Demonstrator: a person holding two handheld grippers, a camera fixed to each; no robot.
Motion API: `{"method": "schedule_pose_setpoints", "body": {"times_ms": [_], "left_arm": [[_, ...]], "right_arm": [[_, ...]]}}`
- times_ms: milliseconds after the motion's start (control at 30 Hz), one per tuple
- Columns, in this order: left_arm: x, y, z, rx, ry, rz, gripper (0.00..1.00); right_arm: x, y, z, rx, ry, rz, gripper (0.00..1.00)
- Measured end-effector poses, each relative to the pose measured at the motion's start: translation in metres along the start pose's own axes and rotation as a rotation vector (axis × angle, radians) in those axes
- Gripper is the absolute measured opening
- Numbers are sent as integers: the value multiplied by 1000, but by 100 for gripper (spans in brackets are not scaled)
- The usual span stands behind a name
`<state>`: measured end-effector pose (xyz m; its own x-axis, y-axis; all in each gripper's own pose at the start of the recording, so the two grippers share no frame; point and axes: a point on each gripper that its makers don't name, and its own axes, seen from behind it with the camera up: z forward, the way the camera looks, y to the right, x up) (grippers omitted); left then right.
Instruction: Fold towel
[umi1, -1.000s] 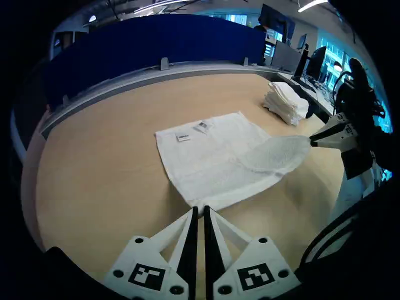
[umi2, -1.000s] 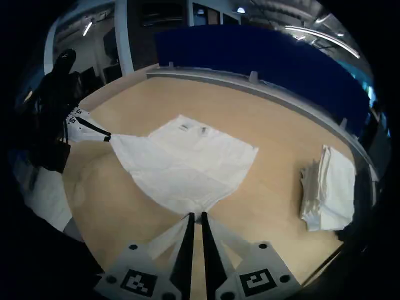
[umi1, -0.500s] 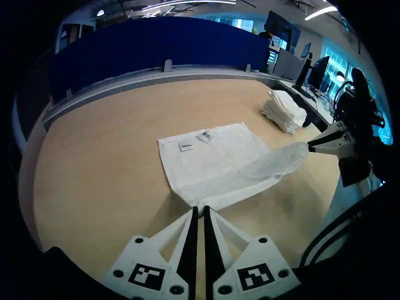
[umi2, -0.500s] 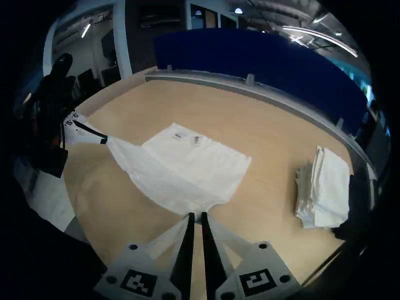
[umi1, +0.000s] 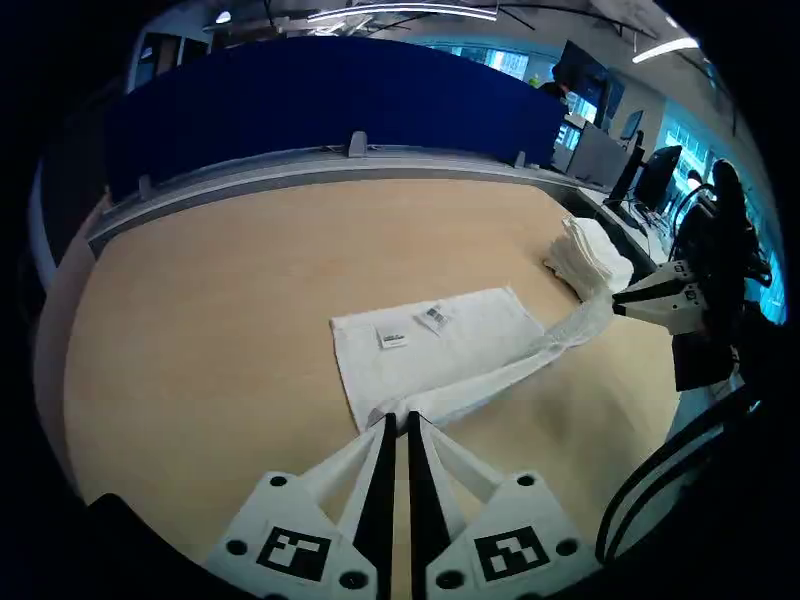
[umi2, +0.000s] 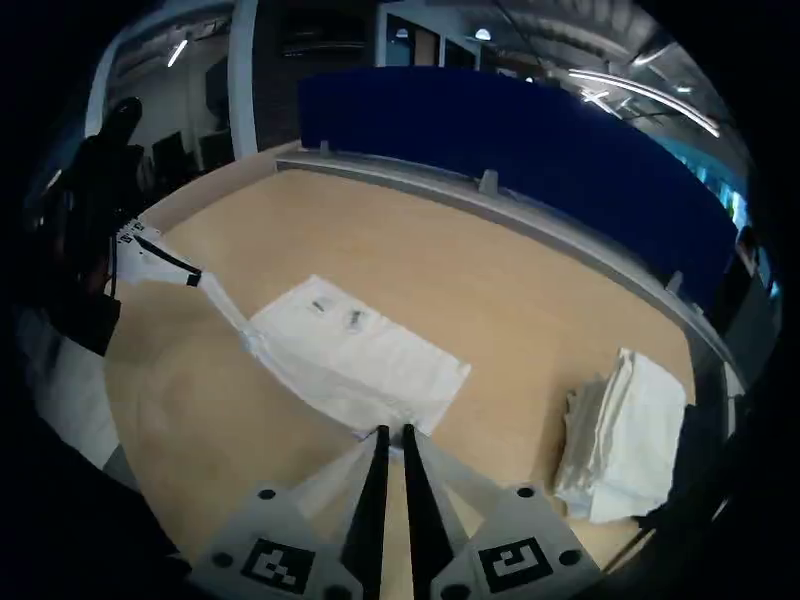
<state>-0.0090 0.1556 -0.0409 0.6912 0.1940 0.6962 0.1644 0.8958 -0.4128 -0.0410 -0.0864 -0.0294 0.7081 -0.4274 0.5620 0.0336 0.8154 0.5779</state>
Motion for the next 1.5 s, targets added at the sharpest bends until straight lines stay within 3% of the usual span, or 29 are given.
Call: {"method": "schedule_pose_setpoints", "body": {"times_ms": [267, 500, 867, 1000, 1067, 1200, 1267, 1300, 1367, 1500], "left_arm": [[24, -19, 40, 16, -2, 5, 8], [24, -32, 75, 25, -33, -8, 8], [9, -41, 100, 33, -54, -6, 9], [9, -47, 106, 48, -51, -6, 16], [10, -51, 108, 60, -48, 2, 28], [9, -55, 107, 71, -55, 17, 61], [8, -56, 106, 71, -59, 18, 84], [8, -56, 106, 72, -59, 17, 89], [8, -57, 106, 72, -56, 12, 95], [8, -60, 106, 81, -52, 7, 96]], "right_arm": [[20, 26, 35, -20, 6, 16, 10], [16, 40, 67, -20, -17, 62, 10], [2, 44, 91, -26, -33, 122, 11], [2, 48, 96, -46, -32, 118, 16], [3, 50, 98, -59, -32, 110, 26], [2, 56, 99, -89, -34, 100, 67], [1, 57, 99, -95, -33, 97, 87], [1, 58, 98, -97, -32, 96, 93], [1, 58, 98, -98, -31, 94, 100], [-1, 57, 96, -98, -36, 84, 100]]}}
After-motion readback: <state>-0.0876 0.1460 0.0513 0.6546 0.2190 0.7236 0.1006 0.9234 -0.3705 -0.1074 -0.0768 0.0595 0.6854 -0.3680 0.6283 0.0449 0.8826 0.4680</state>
